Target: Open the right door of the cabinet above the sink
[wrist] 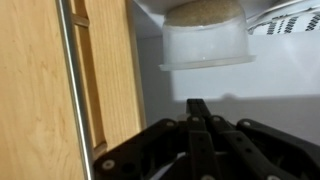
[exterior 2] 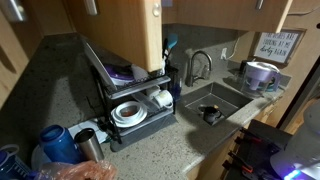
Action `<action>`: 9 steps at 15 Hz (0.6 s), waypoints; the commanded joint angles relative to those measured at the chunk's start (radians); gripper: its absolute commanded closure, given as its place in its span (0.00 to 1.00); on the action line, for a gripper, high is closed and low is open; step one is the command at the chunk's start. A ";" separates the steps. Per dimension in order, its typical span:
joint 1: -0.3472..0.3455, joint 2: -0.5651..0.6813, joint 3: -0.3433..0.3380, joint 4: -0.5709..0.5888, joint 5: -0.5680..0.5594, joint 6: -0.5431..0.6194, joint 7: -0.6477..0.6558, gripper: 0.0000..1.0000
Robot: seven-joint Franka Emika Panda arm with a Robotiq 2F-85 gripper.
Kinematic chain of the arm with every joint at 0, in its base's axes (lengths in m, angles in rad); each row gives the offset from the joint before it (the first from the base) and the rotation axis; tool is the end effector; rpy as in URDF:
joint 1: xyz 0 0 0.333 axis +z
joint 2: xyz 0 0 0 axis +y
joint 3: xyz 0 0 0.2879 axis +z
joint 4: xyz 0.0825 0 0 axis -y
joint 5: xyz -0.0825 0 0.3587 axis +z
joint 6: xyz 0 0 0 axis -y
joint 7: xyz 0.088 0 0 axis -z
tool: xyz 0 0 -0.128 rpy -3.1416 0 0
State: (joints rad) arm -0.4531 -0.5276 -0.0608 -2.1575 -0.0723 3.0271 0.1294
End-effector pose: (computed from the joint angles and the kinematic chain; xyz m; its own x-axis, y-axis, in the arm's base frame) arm 0.3734 -0.2152 0.7485 0.1085 -0.1602 0.9811 -0.4983 -0.8627 -0.0858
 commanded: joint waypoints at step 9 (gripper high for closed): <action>-0.469 0.049 0.337 0.051 -0.058 0.049 0.284 1.00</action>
State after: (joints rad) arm -0.8173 -0.4916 0.2012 -2.1408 -0.1045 3.0631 0.3399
